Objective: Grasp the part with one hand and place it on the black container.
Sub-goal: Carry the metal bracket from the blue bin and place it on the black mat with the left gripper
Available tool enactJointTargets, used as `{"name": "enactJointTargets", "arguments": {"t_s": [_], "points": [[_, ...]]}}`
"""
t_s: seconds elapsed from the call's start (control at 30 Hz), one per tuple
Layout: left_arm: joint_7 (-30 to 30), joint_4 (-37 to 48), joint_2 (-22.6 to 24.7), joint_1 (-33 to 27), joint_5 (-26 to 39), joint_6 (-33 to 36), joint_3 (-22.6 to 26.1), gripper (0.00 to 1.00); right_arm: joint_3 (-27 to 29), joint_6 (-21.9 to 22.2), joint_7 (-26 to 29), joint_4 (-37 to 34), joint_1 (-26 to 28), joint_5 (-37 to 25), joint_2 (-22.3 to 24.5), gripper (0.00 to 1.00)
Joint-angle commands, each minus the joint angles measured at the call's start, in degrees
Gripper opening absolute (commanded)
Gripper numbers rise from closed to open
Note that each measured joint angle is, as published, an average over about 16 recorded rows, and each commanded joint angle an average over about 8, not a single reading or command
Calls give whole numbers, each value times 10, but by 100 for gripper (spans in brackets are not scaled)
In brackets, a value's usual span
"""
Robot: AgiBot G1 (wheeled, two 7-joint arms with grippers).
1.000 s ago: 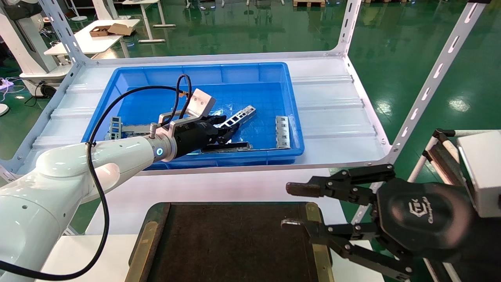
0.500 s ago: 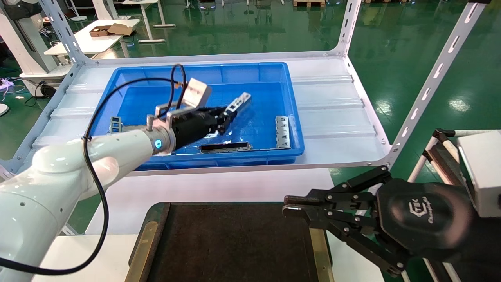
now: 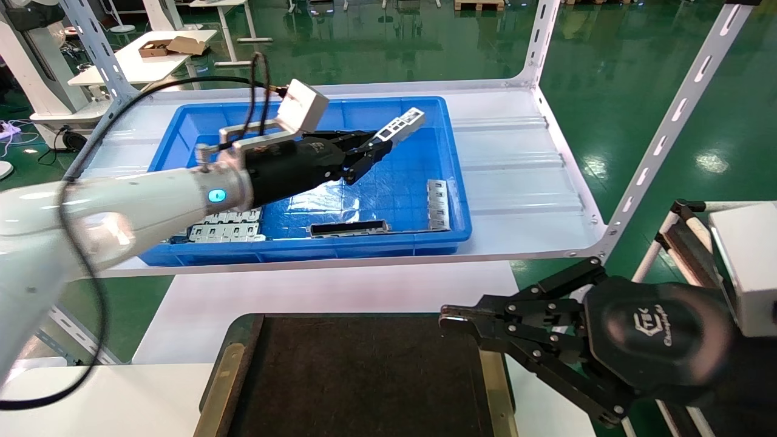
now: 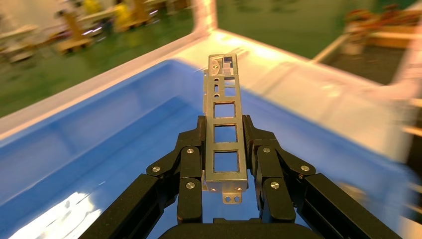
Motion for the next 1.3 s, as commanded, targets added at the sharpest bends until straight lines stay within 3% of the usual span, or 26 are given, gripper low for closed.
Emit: {"name": "enactJointTargets", "arguments": {"t_s": [0.03,0.4,0.7,0.93,1.13,1.3], "points": [[10,-2,-14,-3,-6,45,-3,0,0,0,0,0,0,0,0,0],[-23,-80,-100,27,-42,208,-16,0,0,0,0,0,0,0,0,0],[-96,-257,-178,110,-76,243,-25,0,0,0,0,0,0,0,0,0],[-166,-442,-249,221,-96,183,-28,0,0,0,0,0,0,0,0,0],[-217,-578,-296,333,-95,73,-24,0,0,0,0,0,0,0,0,0],[-238,-637,-305,420,-85,-26,-14,0,0,0,0,0,0,0,0,0]]}}
